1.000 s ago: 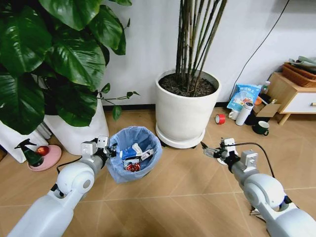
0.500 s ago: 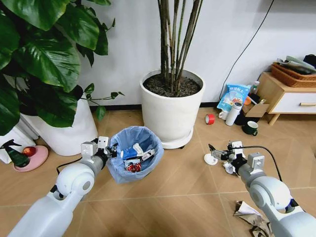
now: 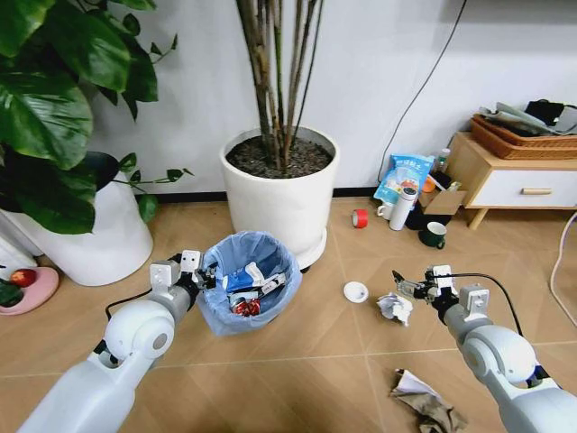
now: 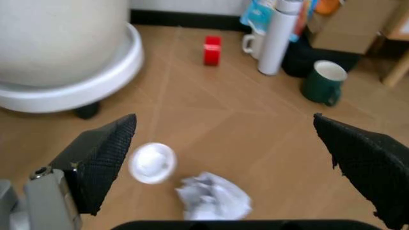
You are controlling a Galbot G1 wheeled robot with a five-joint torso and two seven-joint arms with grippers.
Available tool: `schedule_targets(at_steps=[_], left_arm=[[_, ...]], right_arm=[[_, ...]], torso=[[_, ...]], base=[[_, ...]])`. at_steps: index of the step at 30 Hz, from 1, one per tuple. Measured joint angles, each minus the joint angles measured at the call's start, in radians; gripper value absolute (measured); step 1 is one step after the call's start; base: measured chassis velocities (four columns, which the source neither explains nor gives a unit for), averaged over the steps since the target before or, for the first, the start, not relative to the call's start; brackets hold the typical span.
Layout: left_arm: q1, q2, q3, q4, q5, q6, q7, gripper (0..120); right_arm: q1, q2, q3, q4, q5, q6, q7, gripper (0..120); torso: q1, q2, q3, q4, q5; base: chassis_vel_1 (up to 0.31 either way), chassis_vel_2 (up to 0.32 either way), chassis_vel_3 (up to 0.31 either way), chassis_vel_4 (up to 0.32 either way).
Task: Pick up the trash bin and place the garbage on the floor into it.
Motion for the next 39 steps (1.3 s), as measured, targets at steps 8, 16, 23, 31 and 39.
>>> schedule_targets(at_steps=[8,16,23,31,39], left_arm=[[-0.008,-0.004,0.006,-0.002,0.000,0.000,-0.003,0],[-0.015,-0.019,0.017,0.010,0.004,0.000,0.000,0],[-0.017,-0.022,0.020,0.017,0.010,-0.007,0.006,0],[-0.023,-0.007,0.018,0.022,0.011,-0.012,0.021,0],[-0.031,-0.008,0.025,0.035,0.014,-0.013,0.030,0]], right_arm=[[0.144,-0.045,-0.081,-0.270,0.037,0.001,-0.148,100],[0.277,-0.070,-0.214,-0.492,0.000,0.052,-0.313,100],[0.366,-0.033,-0.318,-0.666,-0.061,0.093,-0.335,100],[0.458,0.051,-0.351,-0.824,-0.108,0.136,-0.344,100],[0.532,0.132,-0.356,-0.937,-0.184,0.169,-0.355,100]], torso=[[0.000,0.000,0.000,-0.0002,0.0011],[0.000,0.000,0.000,0.0005,0.0005],[0.000,0.000,0.000,0.0004,0.0016],[0.000,0.000,0.000,0.0002,0.0001],[0.000,0.000,0.000,0.0003,0.0008]], base=[[-0.125,-0.127,0.126,0.128],[0.027,0.020,-0.013,-0.011],[0.000,0.000,0.000,0.000],[0.000,0.000,0.000,0.000],[0.000,0.000,0.000,0.000]])
